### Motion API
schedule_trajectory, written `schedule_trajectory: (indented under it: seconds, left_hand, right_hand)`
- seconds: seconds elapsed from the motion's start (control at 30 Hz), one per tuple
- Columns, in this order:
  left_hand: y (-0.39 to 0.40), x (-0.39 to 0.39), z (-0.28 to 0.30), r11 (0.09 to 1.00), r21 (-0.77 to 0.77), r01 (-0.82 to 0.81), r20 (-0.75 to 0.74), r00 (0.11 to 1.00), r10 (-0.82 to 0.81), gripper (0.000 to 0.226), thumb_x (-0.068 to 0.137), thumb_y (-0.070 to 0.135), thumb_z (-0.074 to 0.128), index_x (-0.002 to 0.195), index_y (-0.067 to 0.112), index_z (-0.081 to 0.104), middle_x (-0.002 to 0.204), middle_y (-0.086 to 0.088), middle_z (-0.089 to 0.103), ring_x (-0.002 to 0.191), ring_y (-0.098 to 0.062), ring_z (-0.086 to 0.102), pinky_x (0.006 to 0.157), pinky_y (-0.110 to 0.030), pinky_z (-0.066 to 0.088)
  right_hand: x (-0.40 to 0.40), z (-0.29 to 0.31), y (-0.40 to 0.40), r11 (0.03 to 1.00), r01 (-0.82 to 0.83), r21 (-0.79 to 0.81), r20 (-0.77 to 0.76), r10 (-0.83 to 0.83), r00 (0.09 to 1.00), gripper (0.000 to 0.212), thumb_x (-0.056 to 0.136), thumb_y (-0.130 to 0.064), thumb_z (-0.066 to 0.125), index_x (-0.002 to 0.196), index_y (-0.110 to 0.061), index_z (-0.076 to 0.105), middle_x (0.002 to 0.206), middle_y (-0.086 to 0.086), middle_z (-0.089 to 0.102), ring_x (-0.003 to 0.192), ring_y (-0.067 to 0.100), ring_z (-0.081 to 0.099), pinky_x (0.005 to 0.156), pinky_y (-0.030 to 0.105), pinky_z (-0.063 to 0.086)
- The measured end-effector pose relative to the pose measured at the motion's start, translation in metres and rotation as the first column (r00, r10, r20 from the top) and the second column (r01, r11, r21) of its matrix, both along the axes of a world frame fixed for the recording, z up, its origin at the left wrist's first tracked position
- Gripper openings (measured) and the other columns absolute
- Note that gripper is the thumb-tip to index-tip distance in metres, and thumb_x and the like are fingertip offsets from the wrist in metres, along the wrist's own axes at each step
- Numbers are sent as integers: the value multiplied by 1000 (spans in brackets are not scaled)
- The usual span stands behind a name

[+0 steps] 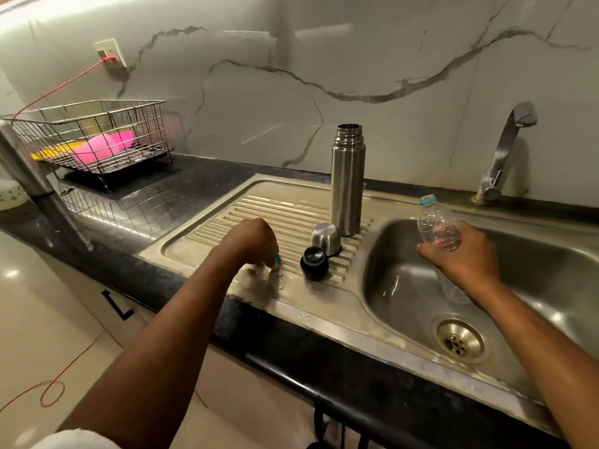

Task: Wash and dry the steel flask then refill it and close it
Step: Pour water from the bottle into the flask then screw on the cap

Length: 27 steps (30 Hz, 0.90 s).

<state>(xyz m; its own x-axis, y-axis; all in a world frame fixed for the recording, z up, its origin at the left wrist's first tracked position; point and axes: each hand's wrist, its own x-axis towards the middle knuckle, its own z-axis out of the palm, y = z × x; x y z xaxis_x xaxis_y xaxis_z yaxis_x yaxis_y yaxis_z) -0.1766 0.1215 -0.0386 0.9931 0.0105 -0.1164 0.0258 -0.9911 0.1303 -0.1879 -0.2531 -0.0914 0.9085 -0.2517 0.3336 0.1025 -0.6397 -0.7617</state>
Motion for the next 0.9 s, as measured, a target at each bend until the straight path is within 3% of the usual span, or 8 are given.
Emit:
schedule_trajectory:
  seconds: [0.17,0.27,0.33,0.43,0.57,0.63,0.73,0.9]
  left_hand:
    - [0,1,3,1000,11,-24,3,1000,24,22,78,25,91,97,18,83,98,-1,80,87,-18,75,84,-40,64]
    - [-17,-3,27,992,-109,-60,233,969,85,32,78,32,91,108,29,80,107,2,78,94,-17,71,87,-36,60]
    - [-55,-7,47,948,-314,54,383,921,74,44,81,32,89,123,30,75,110,4,76,99,-13,70,91,-34,57]
    - [-136,-5,57,760,-563,324,538,842,39,42,82,28,87,122,30,76,106,12,73,89,1,68,81,-20,58]
    - [-215,25,38,471,-720,509,611,787,84,27,86,16,85,113,19,81,100,7,78,81,-4,73,79,-17,60]
    - [-232,40,21,317,-810,493,555,819,145,27,84,13,87,111,17,80,98,6,79,87,-7,76,84,-24,63]
    - [-240,52,-6,170,-897,409,439,872,218,27,83,13,88,108,17,80,99,3,80,93,-10,77,87,-28,63]
    - [-242,54,-19,-158,-956,248,221,960,171,27,87,4,81,113,3,77,107,-7,81,101,-13,76,67,-18,56]
  right_hand:
    - [1,-1,2,1000,10,5,6,-10,1000,43,70,-34,91,104,-18,70,93,3,71,82,23,67,72,29,49]
    - [3,-3,3,999,8,32,9,-8,1000,43,68,-35,91,103,-22,69,93,0,72,84,21,69,77,37,58]
    - [4,-4,3,999,9,38,10,-9,1000,43,67,-36,91,102,-24,69,92,-3,72,82,17,69,76,36,59]
    - [6,-3,3,999,22,48,27,-23,999,44,66,-37,91,102,-25,68,92,-7,71,82,13,68,73,30,56]
    - [13,-3,-3,996,62,58,8,-62,998,49,67,-39,91,108,-29,65,97,-7,69,84,11,65,70,24,50]
    - [17,-4,-7,994,90,60,-4,-90,996,53,68,-41,90,112,-27,65,103,-6,70,90,14,67,78,30,55]
    - [19,-7,-10,991,97,96,-6,-96,995,56,69,-40,90,118,-28,64,103,-8,67,95,15,67,87,35,58]
    - [17,-10,-9,995,35,94,36,-39,999,46,64,-40,89,103,-36,64,91,-18,71,81,2,69,72,29,61]
